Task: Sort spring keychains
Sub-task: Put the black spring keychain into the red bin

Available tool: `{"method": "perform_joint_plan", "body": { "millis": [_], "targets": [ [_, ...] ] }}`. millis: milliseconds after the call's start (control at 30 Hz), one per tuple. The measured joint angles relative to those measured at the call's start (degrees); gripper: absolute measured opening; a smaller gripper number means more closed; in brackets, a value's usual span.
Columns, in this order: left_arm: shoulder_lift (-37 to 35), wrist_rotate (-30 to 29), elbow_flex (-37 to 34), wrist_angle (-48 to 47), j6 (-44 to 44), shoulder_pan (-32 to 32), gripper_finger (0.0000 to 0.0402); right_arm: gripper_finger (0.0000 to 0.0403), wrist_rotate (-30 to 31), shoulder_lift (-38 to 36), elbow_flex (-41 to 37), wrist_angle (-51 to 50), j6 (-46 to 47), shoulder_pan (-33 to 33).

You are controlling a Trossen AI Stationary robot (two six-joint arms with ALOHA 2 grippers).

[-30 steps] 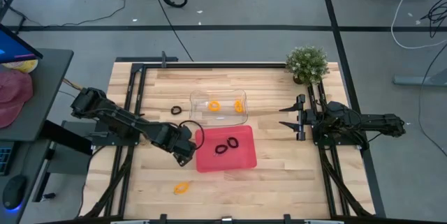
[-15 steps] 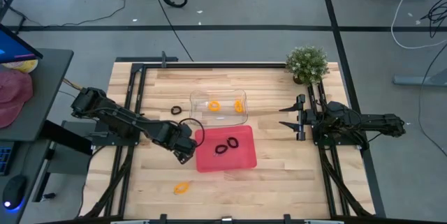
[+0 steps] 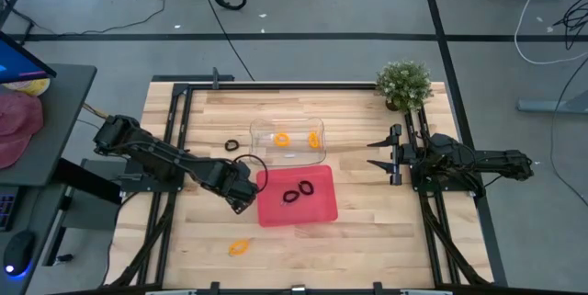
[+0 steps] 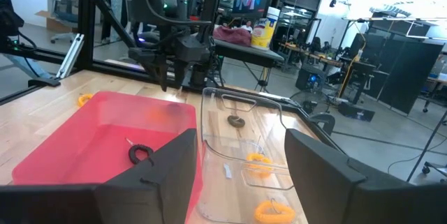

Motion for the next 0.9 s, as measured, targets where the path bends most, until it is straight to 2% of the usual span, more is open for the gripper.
{"method": "perform_joint_plan", "body": {
  "millis": [300,567,900],
  "targets": [
    [-0.85,-0.90,-0.05,-0.06,0.49,0.54,0.0177,0.0222,0.00,0.00,0.00,0.01,0.00,0.01],
    [-4.25,0.13,-5.60,0.76,0.11,1.59,0.0177,0.0222,0.00,0.00,0.00,0.01,0.00,0.01],
    [-4.33,0.04,-5.68,1.27,1.25,2.24,0.0177,0.0222,-0.02,0.00,0.00,-0.01,0.00,-0.01]
  ]
}}
